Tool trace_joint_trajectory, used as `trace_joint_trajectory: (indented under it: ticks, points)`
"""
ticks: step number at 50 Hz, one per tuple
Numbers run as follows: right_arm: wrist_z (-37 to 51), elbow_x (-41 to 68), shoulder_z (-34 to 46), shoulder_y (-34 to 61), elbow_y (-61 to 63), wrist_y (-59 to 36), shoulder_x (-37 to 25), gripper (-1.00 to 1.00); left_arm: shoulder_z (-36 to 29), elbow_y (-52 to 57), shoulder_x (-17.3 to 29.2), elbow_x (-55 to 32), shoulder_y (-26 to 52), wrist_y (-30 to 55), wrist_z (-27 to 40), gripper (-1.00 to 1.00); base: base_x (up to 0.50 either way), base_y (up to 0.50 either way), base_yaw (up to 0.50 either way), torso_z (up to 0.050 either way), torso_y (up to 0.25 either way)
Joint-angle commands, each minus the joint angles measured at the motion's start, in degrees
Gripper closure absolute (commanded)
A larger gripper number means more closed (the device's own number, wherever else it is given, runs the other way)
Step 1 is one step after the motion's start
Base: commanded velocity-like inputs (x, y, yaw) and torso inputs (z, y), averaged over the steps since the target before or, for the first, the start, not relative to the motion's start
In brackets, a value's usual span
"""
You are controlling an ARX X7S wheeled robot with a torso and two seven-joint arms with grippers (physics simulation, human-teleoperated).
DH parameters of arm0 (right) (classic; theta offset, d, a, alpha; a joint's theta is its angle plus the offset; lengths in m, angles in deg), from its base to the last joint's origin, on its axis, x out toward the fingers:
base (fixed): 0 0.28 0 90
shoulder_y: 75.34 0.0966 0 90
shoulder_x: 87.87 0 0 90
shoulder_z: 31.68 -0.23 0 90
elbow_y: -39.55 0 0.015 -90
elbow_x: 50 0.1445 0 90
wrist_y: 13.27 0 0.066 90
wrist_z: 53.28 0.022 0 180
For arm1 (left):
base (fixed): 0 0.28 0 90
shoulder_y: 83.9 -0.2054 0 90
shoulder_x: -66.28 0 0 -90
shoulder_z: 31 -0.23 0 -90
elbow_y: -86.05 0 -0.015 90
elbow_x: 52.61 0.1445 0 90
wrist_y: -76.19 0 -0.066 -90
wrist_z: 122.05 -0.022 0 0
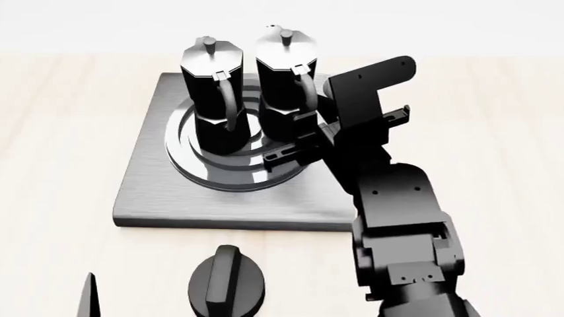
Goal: Put both moka pots on the stove.
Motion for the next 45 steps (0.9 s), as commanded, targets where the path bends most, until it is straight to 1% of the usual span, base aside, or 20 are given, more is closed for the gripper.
trace_joint_trajectory:
  ticks: [1, 18, 19, 29, 34, 36, 38, 40, 43, 45]
  points:
    - [-1.01, -7.63, -9.79, -0.48, 0.04, -0.04, 1.35, 1.0, -0.61, -1.69, -0.75, -0.17, 1.61, -0.08, -0.44, -1.0, 0.0, 0.0, 0.0, 0.0, 0.0]
    - [-0.93, -13.19, -14.3, -1.55, 0.04, -0.87, 1.88, 1.0, -0.43, -2.57, -0.84, -1.32, 3.75, 0.77, -0.95, -1.0, 0.0, 0.0, 0.0, 0.0, 0.001]
    - [-1.05, -13.38, -14.44, -1.71, 0.04, -0.95, 1.87, -1.0, -0.41, -2.55, -0.77, -1.28, 3.59, 0.67, -0.92, -1.0, 0.0, 0.0, 0.0, 0.0, 0.0]
    - [-2.22, -13.55, -15.73, -1.26, 0.06, -0.16, 1.83, -1.0, -0.64, -3.15, -1.04, -0.99, 3.39, 0.04, -0.68, -1.0, 0.0, 0.0, 0.0, 0.0, 0.0]
    - [-2.5, -12.55, -16.67, -2.48, 1.93, 3.68, 1.29, -1.0, -1.32, -3.24, -1.28, -0.28, 2.96, -0.29, -0.55, -1.0, 0.0, 0.0, 0.0, 0.0, 0.0]
    - [0.3, -12.32, -16.72, -10.4, 19.12, -6.73, 0.31, -1.0, -1.55, -3.13, -1.31, 0.09, 2.6, -0.46, -0.41, -1.0, 0.0, 0.0, 0.0, 0.0, 0.0]
    - [5.23, -13.06, -17.48, -15.31, 36.03, -11.56, -0.24, -1.0, -1.87, -3.53, -1.53, 0.31, 2.93, -0.32, -0.48, -1.0, 0.0, 0.0, 0.0, 0.0, 0.0]
    - [8.84, -13.37, -18.48, -18.35, 44.38, -14.14, -0.45, -1.0, -1.95, -4.02, -1.74, 0.17, 3.36, -0.52, -0.66, -1.0, 0.0, 0.0, 0.0, 0.0, 0.0]
    - [12.38, -13.75, -18.76, -24.63, 62.42, -22.95, -0.82, -1.0, -1.94, -4.73, -2.01, -0.22, 4.31, -0.18, -0.89, -1.0, 0.0, 0.0, 0.0, 0.0, 0.0]
    - [13.93, -15.05, -18.13, -26.46, 67.24, -23.8, -1.2, -1.0, -2.05, -4.84, -2.04, -0.07, 4.45, -0.22, -0.91, -1.0, 0.0, 0.0, 0.0, 0.0, 0.0]
